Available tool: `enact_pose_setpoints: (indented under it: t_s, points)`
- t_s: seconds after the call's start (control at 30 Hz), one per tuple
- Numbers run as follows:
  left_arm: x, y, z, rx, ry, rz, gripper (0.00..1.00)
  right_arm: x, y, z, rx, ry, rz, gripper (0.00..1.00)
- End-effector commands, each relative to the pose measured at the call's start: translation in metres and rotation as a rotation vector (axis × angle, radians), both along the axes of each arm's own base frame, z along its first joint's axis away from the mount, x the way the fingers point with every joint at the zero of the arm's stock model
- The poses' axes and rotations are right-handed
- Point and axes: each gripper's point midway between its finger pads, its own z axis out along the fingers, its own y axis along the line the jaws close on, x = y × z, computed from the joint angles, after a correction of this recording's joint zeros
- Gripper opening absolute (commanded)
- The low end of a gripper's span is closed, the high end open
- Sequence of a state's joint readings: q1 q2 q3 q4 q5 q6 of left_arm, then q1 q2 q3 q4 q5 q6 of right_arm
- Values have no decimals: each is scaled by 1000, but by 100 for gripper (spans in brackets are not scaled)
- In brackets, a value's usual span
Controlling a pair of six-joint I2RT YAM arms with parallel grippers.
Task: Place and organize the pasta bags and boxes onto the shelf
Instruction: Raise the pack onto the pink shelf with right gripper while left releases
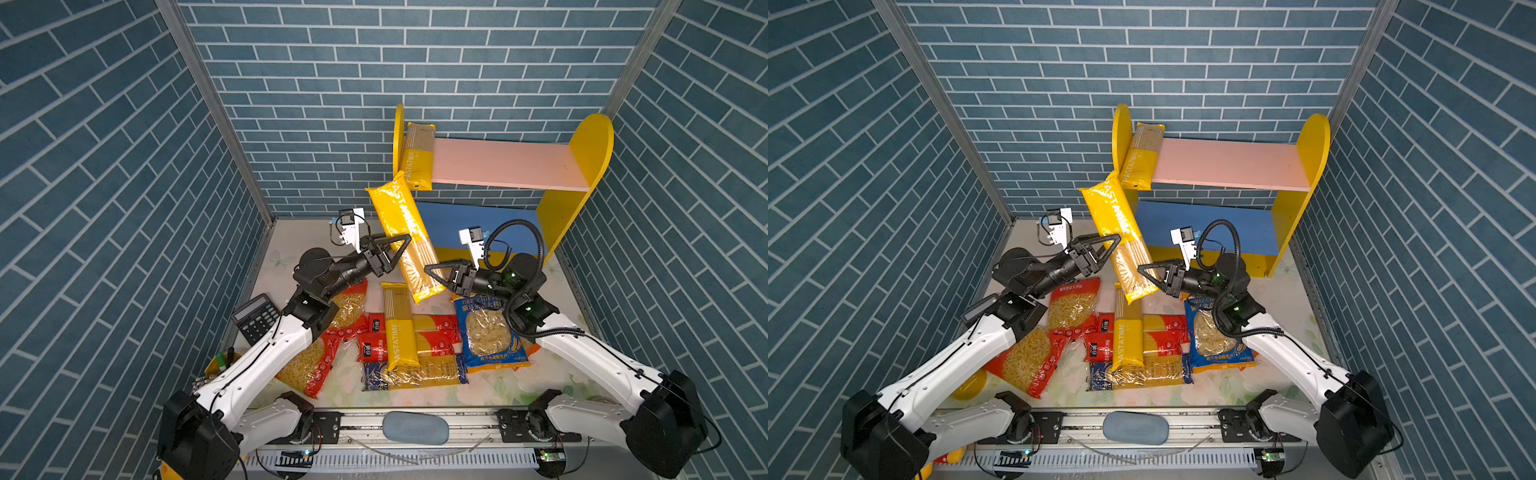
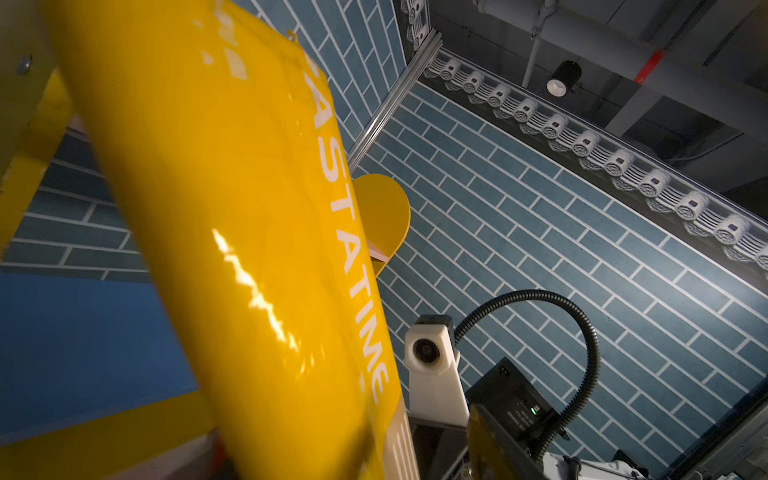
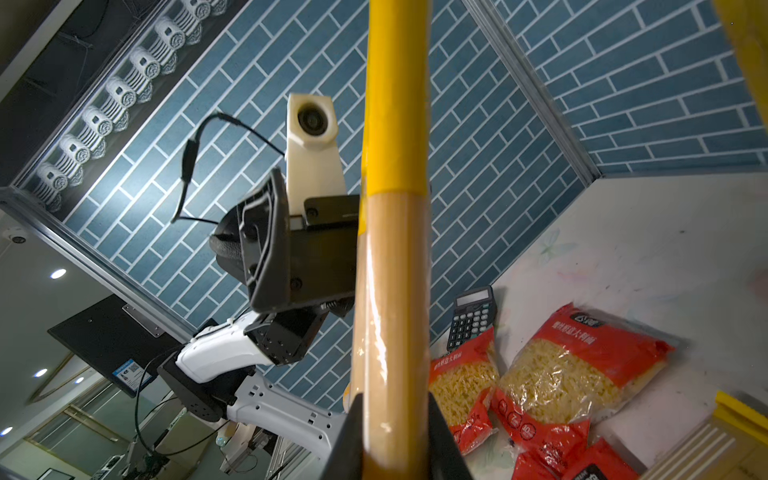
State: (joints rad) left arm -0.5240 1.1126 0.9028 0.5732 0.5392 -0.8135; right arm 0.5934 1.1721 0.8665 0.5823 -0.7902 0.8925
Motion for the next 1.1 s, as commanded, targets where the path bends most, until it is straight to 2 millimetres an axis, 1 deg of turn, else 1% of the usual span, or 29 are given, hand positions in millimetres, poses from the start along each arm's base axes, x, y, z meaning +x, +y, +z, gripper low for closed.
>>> enact_pose_setpoints:
  t_s: [0.0, 0.1, 0.27, 0.33, 0.37, 0.47, 0.53, 0.63, 0.77, 0.87, 0.97, 1.07]
  points:
    - [-7, 3, -1, 13, -39, 7, 71, 13, -30, 84, 114, -210, -141, 0]
    - [-8, 4, -5, 16, -33, 9, 72, 33, -42, 106, 130, -203, -208, 0]
    - [-7, 4, -12, 4, -4, 6, 73, 61, -53, 140, 145, -180, -291, 0]
    - [-8, 3, -18, 8, 10, 9, 73, 82, -61, 144, 129, -107, -369, 0]
    - [-7, 3, -21, 12, 19, 11, 73, 95, -68, 145, 118, -56, -416, 0]
    - [-9, -3, -32, 27, 43, 8, 73, 132, -90, 138, 95, 144, -539, 0]
    - [-13, -10, -37, 42, 50, -9, 73, 147, -95, 138, 79, 227, -565, 0]
    - [-17, -20, -47, 63, 62, -19, 73, 163, -93, 145, 83, 292, -564, 0]
    - [-20, -29, -56, 73, 79, -31, 73, 187, -80, 144, 81, 383, -520, 0]
    - [-23, -35, -59, 74, 82, -41, 73, 201, -74, 143, 82, 421, -505, 0]
    - [-25, -40, -61, 80, 82, -51, 73, 212, -68, 143, 88, 439, -493, 0]
    - [-26, -43, -63, 83, 86, -53, 73, 219, -61, 135, 80, 471, -470, 0]
